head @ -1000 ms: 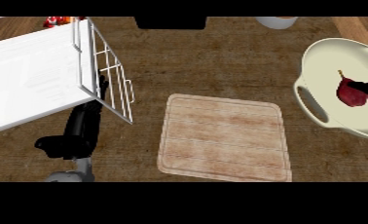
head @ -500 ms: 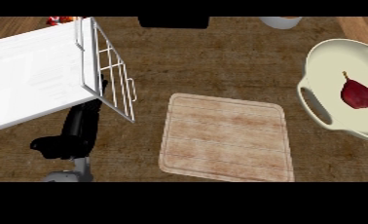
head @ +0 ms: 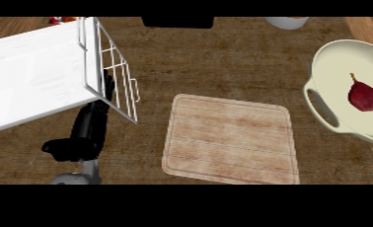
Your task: Pick the pear from the cutting board and place it in the pot
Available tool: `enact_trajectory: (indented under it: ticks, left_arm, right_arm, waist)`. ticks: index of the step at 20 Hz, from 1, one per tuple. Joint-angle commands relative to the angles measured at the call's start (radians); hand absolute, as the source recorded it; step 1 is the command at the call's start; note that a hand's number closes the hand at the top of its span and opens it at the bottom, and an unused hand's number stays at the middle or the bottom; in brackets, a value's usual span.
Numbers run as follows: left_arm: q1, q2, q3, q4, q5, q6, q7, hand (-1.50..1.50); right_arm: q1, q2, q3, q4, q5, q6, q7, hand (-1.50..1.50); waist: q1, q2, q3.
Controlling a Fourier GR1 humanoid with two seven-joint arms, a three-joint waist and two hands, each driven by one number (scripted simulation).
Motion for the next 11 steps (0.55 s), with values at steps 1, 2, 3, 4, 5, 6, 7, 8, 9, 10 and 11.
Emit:
enact_trajectory:
  ticks: [1,2,3,4,5,6,7,8,9,10,11]
  left_arm:
    - [-0.028,0.005,0.009,-0.020,-0.007,0.014,0.033,0.00]
    - [-0.018,0.021,0.034,0.025,0.023,-0.020,-0.009,0.00]
    - [-0.030,-0.005,0.012,0.048,0.006,-0.007,-0.030,0.00]
    - [0.004,0.003,0.014,0.010,0.002,0.005,-0.004,0.00]
    - [0.006,0.010,0.005,0.003,0.011,-0.019,0.000,0.00]
    - [0.022,0.019,0.010,-0.016,0.012,-0.022,-0.016,0.00]
    - [0.004,0.001,0.004,-0.011,0.002,-0.002,-0.007,0.00]
    - [0.000,0.020,0.021,-0.019,0.020,-0.019,0.011,0.00]
    - [-0.013,0.021,0.026,0.009,0.026,-0.030,-0.007,0.00]
    - [-0.011,0.005,0.012,0.011,0.012,-0.011,0.003,0.00]
    - [-0.004,-0.002,-0.001,-0.006,0.004,-0.006,0.009,0.00]
  right_arm:
    - [0.060,-0.057,-0.027,0.016,-0.027,0.063,-0.034,-1.50]
    - [0.055,-0.034,-0.017,0.015,-0.015,0.013,-0.028,-1.50]
    - [0.034,-0.063,-0.037,0.017,-0.035,0.031,-0.005,-1.50]
    - [0.044,-0.063,-0.053,0.017,-0.050,0.031,-0.025,-1.50]
    - [0.056,-0.064,-0.068,0.033,-0.064,0.034,-0.012,-1.50]
    - [0.056,-0.074,-0.083,0.037,-0.079,0.031,0.001,-1.50]
    - [0.076,-0.077,-0.088,0.031,-0.081,0.028,-0.024,-1.50]
    - [0.087,-0.073,-0.094,0.034,-0.087,0.025,-0.029,-1.50]
    - [0.076,-0.084,-0.102,0.032,-0.095,0.022,-0.019,-1.50]
    - [0.068,-0.083,-0.106,0.040,-0.099,0.016,0.006,-1.50]
    - [0.056,-0.115,-0.113,0.037,-0.105,0.004,0.039,-1.50]
  waist:
    - [-0.011,-0.002,0.002]
    - [-0.002,0.002,0.001]
    - [-0.006,0.004,0.001]
    - [0.004,0.002,0.003]
    - [0.002,0.001,0.003]
    - [0.004,-0.001,0.003]
    - [0.000,0.002,0.005]
    - [0.001,0.002,0.005]
    - [-0.001,0.005,0.004]
    - [0.002,0.004,0.004]
    - [0.007,0.003,0.004]
